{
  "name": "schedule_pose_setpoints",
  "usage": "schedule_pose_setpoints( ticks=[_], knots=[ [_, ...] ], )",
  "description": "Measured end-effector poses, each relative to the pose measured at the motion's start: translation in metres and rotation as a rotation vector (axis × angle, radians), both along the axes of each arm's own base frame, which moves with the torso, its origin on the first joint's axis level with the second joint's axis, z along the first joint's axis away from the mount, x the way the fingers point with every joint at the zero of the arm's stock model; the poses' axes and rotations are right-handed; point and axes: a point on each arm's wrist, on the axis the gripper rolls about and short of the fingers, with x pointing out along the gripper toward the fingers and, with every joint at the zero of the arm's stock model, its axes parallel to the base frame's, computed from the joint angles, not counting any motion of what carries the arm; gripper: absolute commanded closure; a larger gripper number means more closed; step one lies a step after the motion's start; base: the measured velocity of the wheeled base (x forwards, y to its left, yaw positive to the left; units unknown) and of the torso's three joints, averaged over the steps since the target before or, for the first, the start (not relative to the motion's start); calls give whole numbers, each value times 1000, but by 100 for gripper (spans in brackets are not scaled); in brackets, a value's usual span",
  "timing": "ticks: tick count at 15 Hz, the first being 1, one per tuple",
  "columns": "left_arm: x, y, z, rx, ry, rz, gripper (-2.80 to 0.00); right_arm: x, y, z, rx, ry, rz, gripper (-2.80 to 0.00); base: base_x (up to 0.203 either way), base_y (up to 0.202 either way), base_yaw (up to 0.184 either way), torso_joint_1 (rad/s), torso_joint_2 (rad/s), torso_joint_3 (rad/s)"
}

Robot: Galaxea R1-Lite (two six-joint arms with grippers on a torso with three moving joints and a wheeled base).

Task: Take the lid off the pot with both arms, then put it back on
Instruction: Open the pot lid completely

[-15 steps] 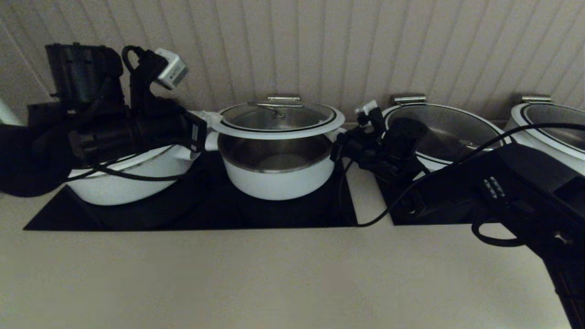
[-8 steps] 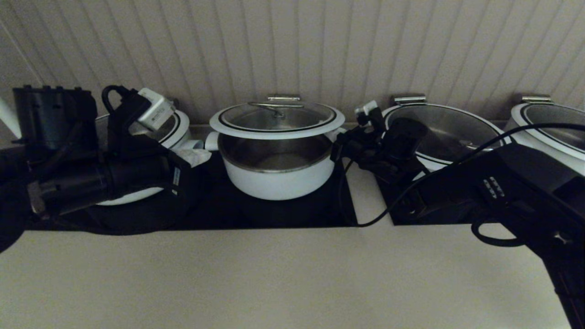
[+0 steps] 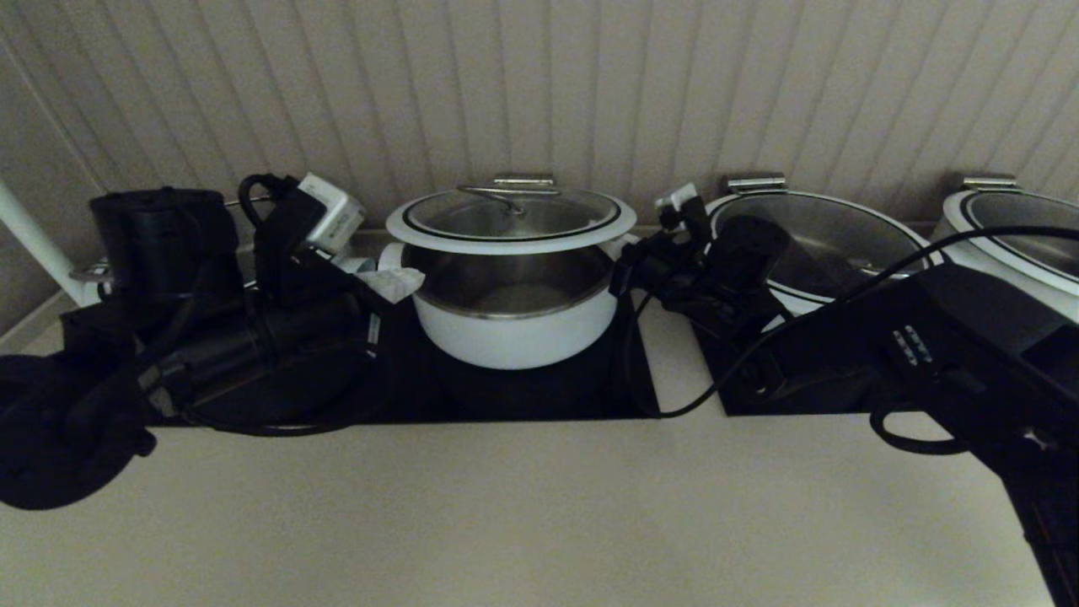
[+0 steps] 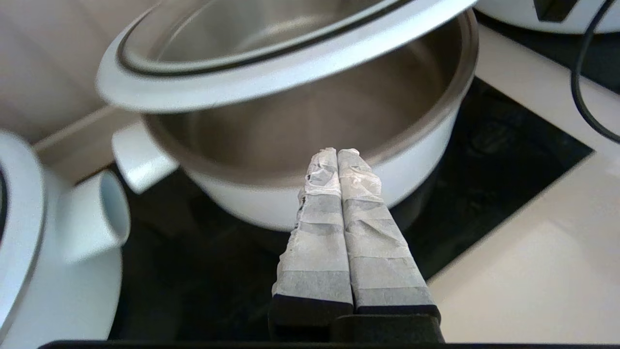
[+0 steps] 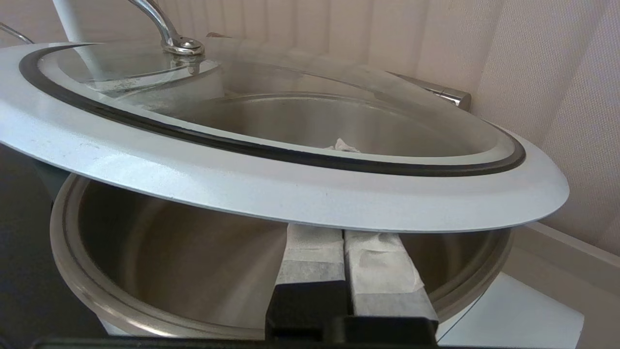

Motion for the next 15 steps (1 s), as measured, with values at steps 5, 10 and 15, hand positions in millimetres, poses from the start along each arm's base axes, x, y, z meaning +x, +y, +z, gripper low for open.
schedule_pose_setpoints(
  ticks=[5,10,15],
  knots=[
    [14,-9,-19,20,55,-9,0,1,-1,3,3,-7,-2,0,0,0,0,0,0,0],
    [35,-15,-16,15,37,26,0,2,-1,6,6,-17,-2,0,0,0,0,0,0,0],
    [57,-23,-5,-5,-10,41,0,1,0,7,7,-25,-2,0,0,0,0,0,0,0]
  ],
)
